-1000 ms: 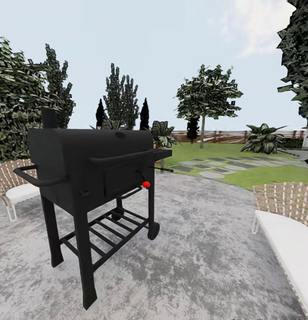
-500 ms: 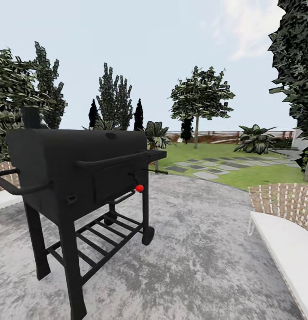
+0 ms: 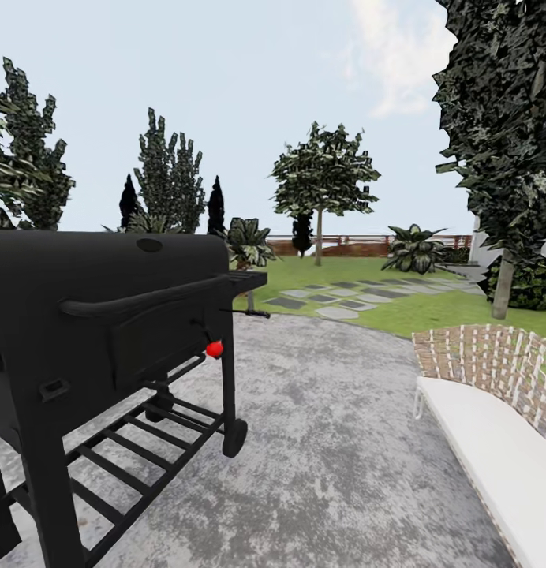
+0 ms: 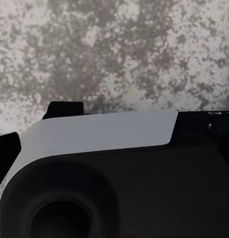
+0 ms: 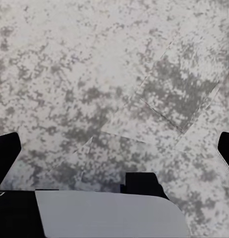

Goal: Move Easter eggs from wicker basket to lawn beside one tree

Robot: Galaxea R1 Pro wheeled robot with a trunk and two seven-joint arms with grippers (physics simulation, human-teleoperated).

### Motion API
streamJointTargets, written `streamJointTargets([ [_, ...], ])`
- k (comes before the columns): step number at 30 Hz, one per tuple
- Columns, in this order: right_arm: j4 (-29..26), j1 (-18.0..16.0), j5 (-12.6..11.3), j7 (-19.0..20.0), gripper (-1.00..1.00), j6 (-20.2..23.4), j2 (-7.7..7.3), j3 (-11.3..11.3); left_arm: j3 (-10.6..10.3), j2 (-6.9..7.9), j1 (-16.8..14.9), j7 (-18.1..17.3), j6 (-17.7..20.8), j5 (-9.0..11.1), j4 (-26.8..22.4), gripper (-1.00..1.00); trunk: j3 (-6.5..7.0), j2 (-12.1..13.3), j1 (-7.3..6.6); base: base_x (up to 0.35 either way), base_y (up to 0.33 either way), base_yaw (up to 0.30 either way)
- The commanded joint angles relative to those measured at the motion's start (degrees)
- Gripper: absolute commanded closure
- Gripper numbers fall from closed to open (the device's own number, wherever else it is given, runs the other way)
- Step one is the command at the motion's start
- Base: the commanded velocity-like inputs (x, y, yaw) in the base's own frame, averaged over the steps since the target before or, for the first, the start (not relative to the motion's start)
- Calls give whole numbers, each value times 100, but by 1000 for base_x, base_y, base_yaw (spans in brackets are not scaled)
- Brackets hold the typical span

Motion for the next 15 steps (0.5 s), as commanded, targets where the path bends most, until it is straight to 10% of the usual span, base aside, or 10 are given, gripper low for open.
streamJointTargets([
  [1,7,-5,-1,3,-100,-19,-2,-9,3,1,4,-16,-4,24,-10,-100,-1,-2,3,249,0,-259],
  [15,7,-5,-1,3,-100,-19,-6,-9,3,1,4,-16,-4,24,-10,-100,59,-2,3,61,0,-260],
])
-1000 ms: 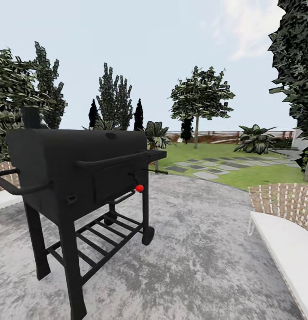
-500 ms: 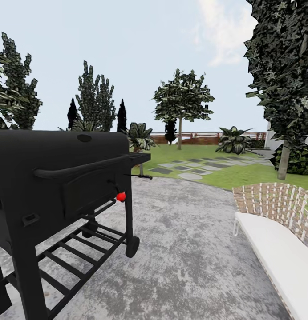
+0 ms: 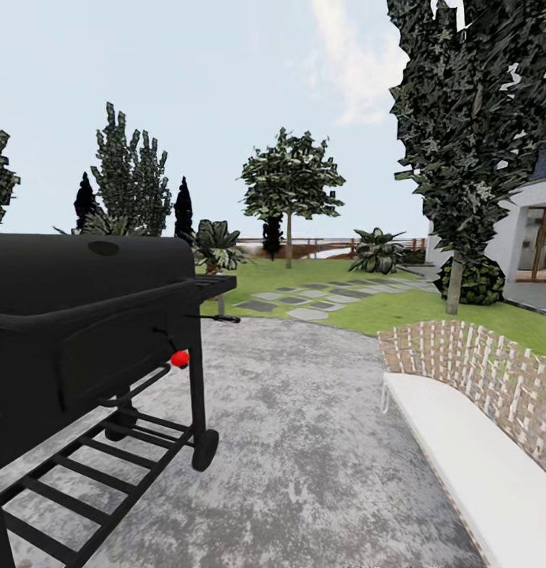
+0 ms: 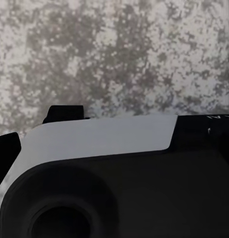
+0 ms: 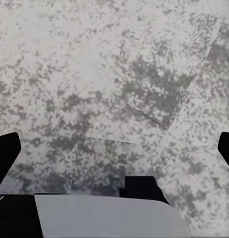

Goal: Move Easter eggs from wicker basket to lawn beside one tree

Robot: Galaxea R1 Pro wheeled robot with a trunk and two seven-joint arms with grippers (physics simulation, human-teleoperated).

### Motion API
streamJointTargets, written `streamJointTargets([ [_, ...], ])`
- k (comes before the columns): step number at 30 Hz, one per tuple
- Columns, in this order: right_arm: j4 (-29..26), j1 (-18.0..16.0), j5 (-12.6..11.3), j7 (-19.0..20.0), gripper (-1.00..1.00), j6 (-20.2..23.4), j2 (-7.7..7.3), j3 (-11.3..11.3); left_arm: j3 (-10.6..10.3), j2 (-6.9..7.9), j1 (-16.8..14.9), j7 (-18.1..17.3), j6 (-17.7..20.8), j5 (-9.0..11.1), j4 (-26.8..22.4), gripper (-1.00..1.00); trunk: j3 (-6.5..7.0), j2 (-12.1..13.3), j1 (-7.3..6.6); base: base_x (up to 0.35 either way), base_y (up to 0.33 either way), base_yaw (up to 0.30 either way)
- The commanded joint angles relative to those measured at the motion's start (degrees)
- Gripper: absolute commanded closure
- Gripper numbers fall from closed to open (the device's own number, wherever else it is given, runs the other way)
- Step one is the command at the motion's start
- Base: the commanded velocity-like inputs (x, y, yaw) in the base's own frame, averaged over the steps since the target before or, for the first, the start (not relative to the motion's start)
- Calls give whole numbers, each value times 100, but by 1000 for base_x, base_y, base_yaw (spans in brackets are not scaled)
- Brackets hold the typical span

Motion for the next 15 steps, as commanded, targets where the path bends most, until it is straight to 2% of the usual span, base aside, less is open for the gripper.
streamJointTargets([
  [1,7,-4,-1,3,-100,-19,1,-9,2,1,3,-16,-4,24,-10,-100,-1,-3,0,3,0,-260],
  [8,7,-4,-1,3,-100,-19,1,-9,2,1,3,-16,-4,24,-10,-100,29,-3,0,38,0,-260],
  [15,7,-4,-1,3,-100,-19,1,-9,2,1,3,-16,-4,24,-10,-100,60,-3,0,180,0,-260],
])
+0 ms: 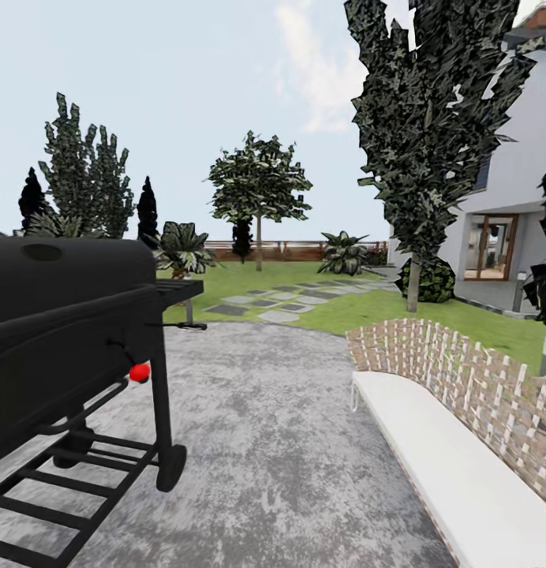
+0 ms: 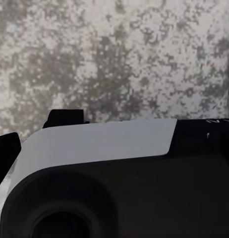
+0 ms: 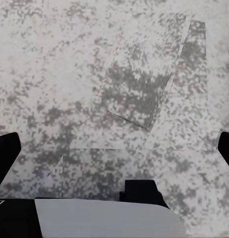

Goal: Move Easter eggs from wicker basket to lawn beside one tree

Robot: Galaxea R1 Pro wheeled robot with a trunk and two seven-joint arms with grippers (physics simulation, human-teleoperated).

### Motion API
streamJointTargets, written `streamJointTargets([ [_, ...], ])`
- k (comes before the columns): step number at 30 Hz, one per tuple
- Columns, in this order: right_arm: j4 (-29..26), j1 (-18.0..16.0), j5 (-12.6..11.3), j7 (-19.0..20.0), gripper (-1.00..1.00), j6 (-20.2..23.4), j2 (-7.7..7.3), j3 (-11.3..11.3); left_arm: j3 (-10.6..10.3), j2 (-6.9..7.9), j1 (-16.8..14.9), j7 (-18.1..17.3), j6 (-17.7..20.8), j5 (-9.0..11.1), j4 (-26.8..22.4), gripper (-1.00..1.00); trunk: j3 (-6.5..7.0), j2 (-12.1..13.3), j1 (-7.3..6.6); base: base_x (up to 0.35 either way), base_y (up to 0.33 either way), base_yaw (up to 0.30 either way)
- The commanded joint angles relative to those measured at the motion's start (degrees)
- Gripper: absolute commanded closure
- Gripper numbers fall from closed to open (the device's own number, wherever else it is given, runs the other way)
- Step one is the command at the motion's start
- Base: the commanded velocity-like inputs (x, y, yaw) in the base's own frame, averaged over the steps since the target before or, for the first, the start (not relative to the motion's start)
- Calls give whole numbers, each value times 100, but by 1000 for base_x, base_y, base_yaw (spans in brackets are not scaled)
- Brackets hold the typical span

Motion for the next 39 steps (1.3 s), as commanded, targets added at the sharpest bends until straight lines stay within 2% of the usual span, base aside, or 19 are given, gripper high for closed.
streamJointTargets([
  [1,7,-5,-1,3,-100,-19,1,-9,3,1,3,-16,-4,24,-10,-100,-1,-2,2,226,0,-260],
  [13,-2,-5,-1,3,-100,-19,1,-9,3,1,3,-8,-4,24,-10,-100,46,-2,2,238,-18,-229],
  [39,-2,-5,-1,-4,-100,-19,7,-9,3,9,3,-16,-4,24,-10,-100,48,-2,2,238,-68,-5],
])
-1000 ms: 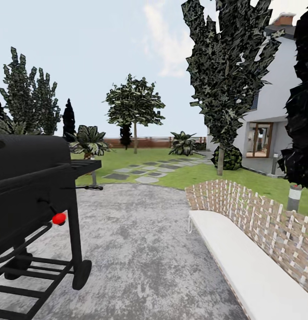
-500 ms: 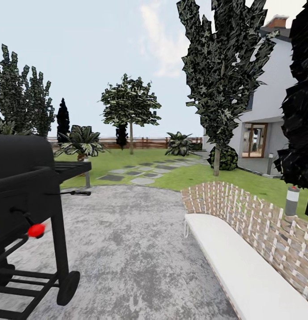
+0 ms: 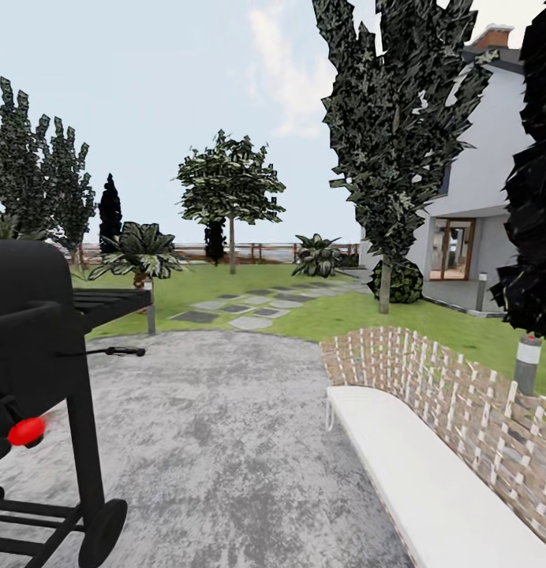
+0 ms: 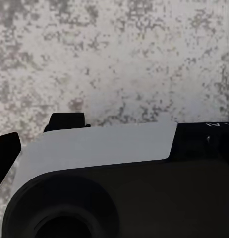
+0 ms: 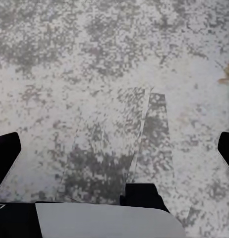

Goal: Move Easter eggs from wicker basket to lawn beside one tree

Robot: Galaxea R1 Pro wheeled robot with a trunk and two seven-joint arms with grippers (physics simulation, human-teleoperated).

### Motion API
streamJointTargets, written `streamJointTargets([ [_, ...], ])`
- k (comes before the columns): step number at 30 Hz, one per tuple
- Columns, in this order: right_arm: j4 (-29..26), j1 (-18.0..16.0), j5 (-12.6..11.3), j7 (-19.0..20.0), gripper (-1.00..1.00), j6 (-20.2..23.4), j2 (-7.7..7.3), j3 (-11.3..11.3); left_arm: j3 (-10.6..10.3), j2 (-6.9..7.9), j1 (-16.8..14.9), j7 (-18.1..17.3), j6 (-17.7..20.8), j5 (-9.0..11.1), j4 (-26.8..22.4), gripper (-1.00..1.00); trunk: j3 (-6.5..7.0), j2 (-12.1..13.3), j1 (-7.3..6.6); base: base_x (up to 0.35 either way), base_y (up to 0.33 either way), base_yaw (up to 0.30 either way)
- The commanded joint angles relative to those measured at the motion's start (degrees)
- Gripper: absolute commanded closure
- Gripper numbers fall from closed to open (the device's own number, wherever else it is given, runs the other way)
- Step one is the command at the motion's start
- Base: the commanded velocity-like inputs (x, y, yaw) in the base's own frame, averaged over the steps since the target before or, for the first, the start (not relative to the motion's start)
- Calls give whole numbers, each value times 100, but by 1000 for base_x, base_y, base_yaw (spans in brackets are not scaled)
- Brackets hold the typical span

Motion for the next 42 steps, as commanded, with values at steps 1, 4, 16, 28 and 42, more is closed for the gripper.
streamJointTargets([
  [1,5,-4,-1,2,-100,-19,1,-9,3,0,3,-17,-4,24,-8,-100,-6,-3,3,285,-1,0],
  [4,5,-4,-1,1,-100,-19,2,-9,3,0,1,-16,-4,24,-8,-100,-6,-3,3,289,0,0],
  [16,2,-4,-1,4,-100,-19,3,-9,3,0,2,-16,-4,24,-8,-100,-6,-3,3,280,0,0],
  [28,-1,-4,-2,4,-100,-19,3,-9,3,9,3,-23,-8,24,-8,-100,-6,-3,3,264,0,0],
  [42,0,-4,-4,1,-100,-19,1,-9,3,17,3,-24,-11,24,-8,-100,-6,-3,3,261,0,0],
])
